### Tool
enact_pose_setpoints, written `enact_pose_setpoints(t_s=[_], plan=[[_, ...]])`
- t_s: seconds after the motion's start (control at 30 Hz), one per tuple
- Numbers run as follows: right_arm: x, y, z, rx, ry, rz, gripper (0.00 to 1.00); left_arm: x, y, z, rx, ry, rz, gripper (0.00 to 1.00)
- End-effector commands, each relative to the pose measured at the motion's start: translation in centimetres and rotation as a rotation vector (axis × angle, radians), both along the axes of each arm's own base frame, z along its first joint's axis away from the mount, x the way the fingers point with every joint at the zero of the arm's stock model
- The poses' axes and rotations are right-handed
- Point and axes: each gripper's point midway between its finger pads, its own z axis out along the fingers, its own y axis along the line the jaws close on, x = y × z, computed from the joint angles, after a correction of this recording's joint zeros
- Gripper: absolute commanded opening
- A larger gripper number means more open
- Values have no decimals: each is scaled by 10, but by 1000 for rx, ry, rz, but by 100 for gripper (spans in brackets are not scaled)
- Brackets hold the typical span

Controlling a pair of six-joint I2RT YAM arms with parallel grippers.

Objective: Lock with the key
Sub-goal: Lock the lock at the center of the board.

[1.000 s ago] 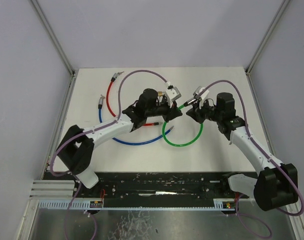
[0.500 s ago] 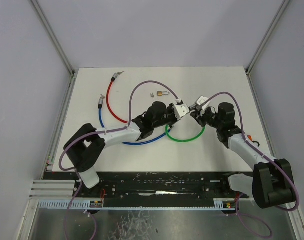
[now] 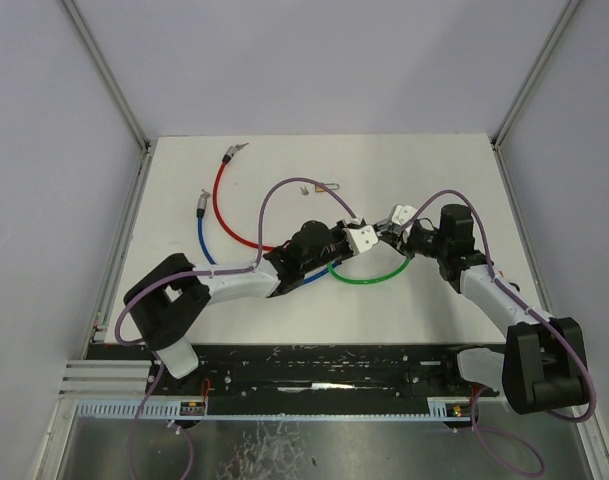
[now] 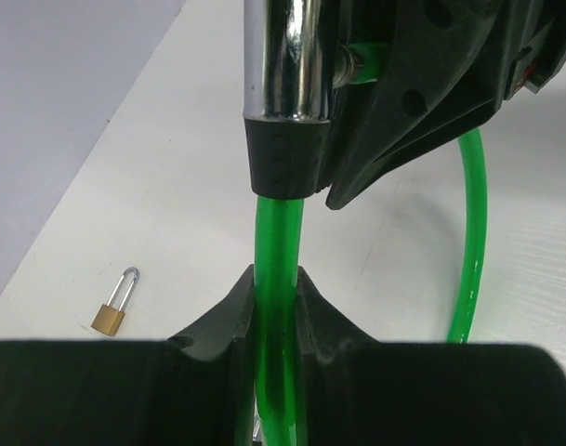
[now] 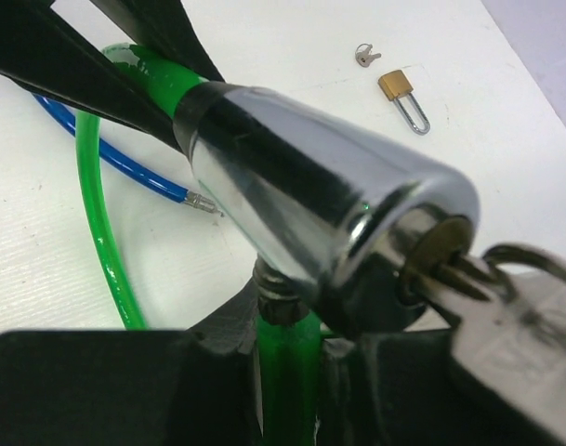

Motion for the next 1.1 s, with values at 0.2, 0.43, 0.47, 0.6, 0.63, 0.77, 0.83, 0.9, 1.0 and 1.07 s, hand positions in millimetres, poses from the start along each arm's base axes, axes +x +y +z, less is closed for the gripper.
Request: enact_pose_setpoints(t_s=[0.2, 0.43, 0.47, 0.6, 0.63, 0.77, 0.83, 0.9, 1.0, 1.07], plan=[[3, 14, 16, 117, 7, -4, 26, -18, -24, -21, -24, 47, -67, 0], [3, 7, 19, 124, 25, -49, 30, -18, -21, -34, -28, 90, -38, 0], [2, 4, 18, 118, 28, -52, 30, -18, -19, -36, -25, 90, -30, 0], [0, -8, 16, 91, 43, -71, 32, -16, -13, -40, -31, 93, -2, 0], [0, -11, 16, 92, 44, -78, 32, -17, -12, -40, -33, 94, 1, 0], [-2, -18, 14, 107, 51, -87, 39, -17, -9, -44, -39, 107, 11, 0], [-2, -18, 14, 111, 55, -86, 41, -18, -8, -45, -41, 111, 15, 0], [-4, -18, 13, 114, 60, -82, 41, -19, -7, -43, -52, 111, 18, 0], [-7, -18, 11, 104, 63, -68, 41, -19, -4, -41, -63, 108, 28, 0], [-8, -18, 11, 93, 64, -64, 41, -18, -2, -42, -61, 108, 37, 0]])
